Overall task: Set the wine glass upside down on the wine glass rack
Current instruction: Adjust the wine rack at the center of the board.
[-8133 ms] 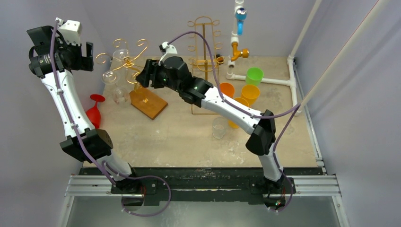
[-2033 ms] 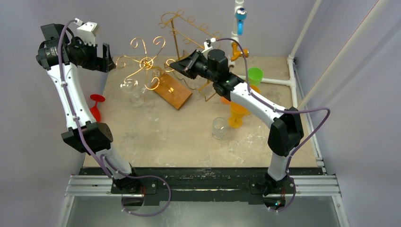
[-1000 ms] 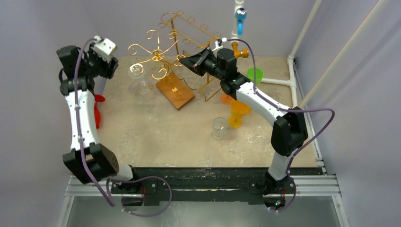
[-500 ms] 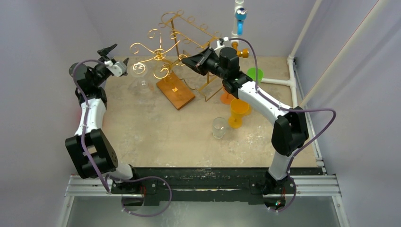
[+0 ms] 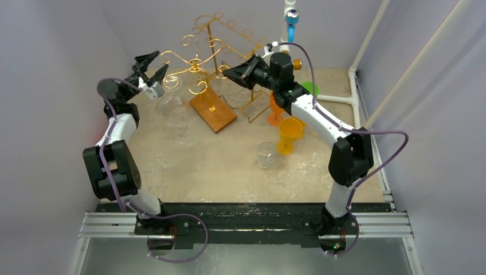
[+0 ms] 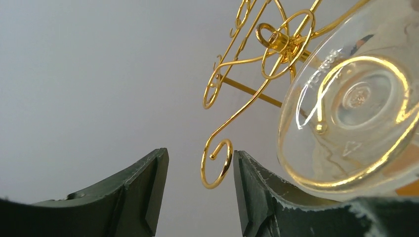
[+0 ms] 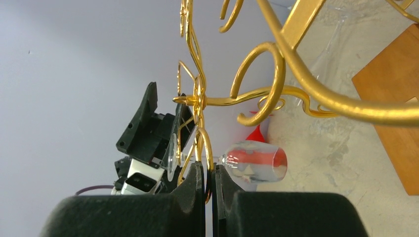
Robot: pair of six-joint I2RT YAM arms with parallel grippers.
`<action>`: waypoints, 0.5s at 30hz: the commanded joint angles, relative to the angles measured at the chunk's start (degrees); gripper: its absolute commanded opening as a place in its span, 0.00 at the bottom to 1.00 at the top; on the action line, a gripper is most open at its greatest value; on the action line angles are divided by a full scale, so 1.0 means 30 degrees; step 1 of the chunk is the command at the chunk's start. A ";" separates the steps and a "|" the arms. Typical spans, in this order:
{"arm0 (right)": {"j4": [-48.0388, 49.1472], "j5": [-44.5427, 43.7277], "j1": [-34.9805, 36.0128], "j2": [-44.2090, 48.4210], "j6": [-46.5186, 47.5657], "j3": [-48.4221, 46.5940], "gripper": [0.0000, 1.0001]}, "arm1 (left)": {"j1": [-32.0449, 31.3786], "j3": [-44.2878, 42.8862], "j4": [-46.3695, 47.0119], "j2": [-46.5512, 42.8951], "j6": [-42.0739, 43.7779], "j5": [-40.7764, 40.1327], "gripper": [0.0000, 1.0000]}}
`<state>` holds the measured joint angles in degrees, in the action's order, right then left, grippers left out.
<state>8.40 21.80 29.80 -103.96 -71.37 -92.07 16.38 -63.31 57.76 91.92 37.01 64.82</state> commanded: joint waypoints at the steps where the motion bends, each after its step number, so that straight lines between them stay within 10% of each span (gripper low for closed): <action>1: -0.2010 0.1047 -0.0498 -0.0475 0.2365 -0.1248 0.00 | -0.0217 -0.1421 0.2127 0.0863 0.1755 0.1108 0.53; 7: -0.2362 0.1580 -0.0617 -0.0981 0.2390 -0.2045 0.00 | -0.0101 -0.1612 0.3182 0.1438 0.2756 0.1339 0.33; 11: -0.2771 0.1802 -0.0697 -0.1316 0.2701 -0.2784 0.00 | -0.0043 -0.1848 0.3092 0.1606 0.3005 0.1446 0.00; 15: -0.3368 0.1938 -0.0891 -0.1352 0.2825 -0.3262 0.00 | -0.0013 -0.1839 0.6422 0.1783 -0.0200 0.1407 0.00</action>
<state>3.22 26.24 27.97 -107.85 -69.76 -99.07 16.10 -65.80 60.51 97.38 42.61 69.89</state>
